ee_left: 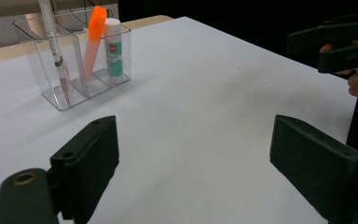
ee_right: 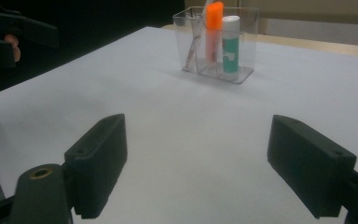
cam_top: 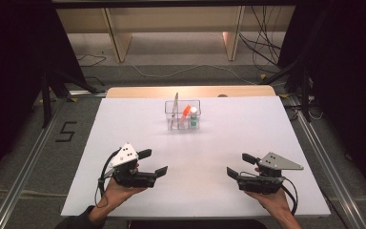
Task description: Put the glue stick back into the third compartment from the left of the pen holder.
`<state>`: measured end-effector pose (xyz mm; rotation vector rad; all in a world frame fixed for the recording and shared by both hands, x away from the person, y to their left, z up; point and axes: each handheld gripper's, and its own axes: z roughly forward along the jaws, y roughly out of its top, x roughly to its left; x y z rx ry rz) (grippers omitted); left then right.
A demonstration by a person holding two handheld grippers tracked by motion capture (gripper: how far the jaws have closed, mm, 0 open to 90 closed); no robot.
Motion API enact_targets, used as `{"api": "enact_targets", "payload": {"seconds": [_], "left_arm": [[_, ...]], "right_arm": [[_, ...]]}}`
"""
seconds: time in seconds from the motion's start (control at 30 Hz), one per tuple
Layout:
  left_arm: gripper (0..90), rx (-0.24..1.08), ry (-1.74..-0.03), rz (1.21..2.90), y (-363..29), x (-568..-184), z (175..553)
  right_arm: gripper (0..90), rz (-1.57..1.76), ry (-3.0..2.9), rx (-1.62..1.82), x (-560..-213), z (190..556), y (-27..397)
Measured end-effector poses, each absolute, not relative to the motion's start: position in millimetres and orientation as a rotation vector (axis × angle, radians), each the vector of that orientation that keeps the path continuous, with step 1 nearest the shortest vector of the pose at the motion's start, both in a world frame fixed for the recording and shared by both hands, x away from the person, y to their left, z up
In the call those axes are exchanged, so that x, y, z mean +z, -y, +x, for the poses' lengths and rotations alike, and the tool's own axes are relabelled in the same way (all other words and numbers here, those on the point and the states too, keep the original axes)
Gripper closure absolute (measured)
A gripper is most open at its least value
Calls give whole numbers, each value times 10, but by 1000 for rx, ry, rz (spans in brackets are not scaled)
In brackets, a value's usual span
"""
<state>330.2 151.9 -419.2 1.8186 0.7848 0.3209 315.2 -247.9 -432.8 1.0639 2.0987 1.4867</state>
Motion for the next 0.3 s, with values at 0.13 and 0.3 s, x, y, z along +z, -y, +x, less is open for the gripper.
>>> {"api": "enact_targets", "payload": {"seconds": [0.13,0.3], "left_arm": [[151,324,-786,1814,-1524,-4190,3304],[151,325,-788,1814,-1525,-4193,3308]], "right_arm": [[208,1064,-2098,1490,-4327,3152,2479],[208,1063,-2099,1483,-4333,3160,2482]]}}
